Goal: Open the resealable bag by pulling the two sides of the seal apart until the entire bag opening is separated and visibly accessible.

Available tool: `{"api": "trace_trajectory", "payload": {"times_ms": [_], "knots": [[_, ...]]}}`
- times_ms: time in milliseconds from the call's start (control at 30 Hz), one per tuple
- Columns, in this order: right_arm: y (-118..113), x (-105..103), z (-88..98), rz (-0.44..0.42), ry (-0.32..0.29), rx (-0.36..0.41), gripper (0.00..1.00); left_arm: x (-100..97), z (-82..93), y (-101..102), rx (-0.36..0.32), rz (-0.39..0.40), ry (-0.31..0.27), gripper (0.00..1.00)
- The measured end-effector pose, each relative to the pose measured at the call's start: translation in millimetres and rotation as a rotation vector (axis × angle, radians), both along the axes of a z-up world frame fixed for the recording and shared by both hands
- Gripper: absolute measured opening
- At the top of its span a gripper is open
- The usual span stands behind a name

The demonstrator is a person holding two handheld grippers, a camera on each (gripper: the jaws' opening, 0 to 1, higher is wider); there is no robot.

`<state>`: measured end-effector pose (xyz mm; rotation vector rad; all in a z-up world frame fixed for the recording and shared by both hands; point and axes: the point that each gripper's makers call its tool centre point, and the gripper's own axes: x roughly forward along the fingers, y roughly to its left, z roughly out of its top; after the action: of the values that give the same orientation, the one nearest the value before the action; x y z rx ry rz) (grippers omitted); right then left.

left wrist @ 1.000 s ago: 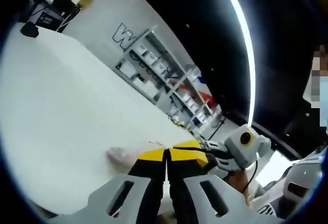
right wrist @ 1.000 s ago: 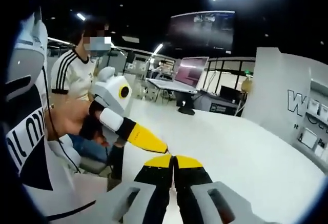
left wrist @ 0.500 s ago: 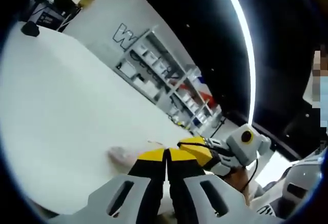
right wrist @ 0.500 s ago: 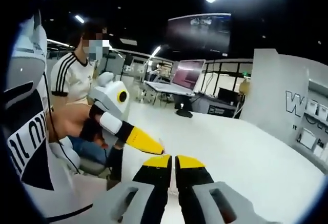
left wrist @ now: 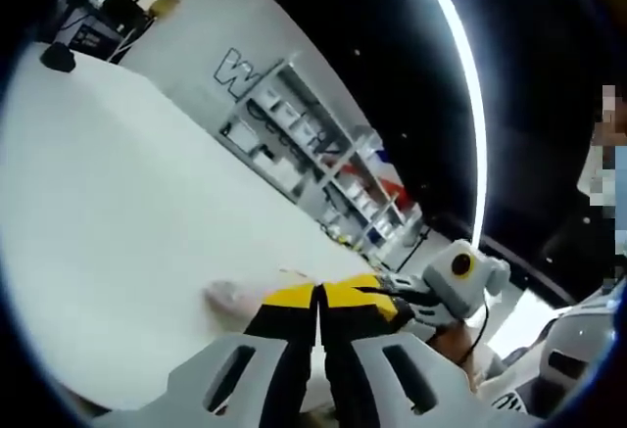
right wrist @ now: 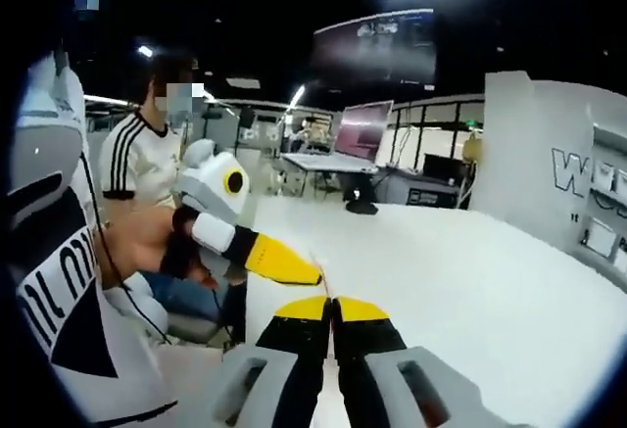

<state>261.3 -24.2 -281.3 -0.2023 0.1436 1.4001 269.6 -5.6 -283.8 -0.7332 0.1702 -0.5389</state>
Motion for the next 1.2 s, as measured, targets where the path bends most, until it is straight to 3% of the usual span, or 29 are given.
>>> {"api": "trace_trajectory", "payload": {"times_ms": [100, 267, 533, 967, 1200], "knots": [[-2.1, 4.2, 1.1, -0.013, 0.072, 0.047, 0.0, -0.6, 1.1, -3.0, 0.002, -0.015, -0.01, 0.02], [-3.2, 4.5, 3.0, -0.009, 0.113, 0.077, 0.0, -0.3, -1.8, -9.2, 0.024, -0.041, -0.006, 0.02], [-3.5, 2.0, 4.5, -0.006, 0.11, 0.082, 0.0, 0.1, -1.3, -12.0, 0.038, -0.04, -0.012, 0.02], [-5.6, 0.2, 7.0, -0.008, 0.072, 0.074, 0.0, 2.2, 4.1, -14.6, -0.004, -0.044, -0.002, 0.02], [-5.3, -2.0, 8.0, -0.004, 0.062, 0.075, 0.0, 2.0, 0.4, -13.8, -0.004, -0.039, 0.012, 0.11]]}}
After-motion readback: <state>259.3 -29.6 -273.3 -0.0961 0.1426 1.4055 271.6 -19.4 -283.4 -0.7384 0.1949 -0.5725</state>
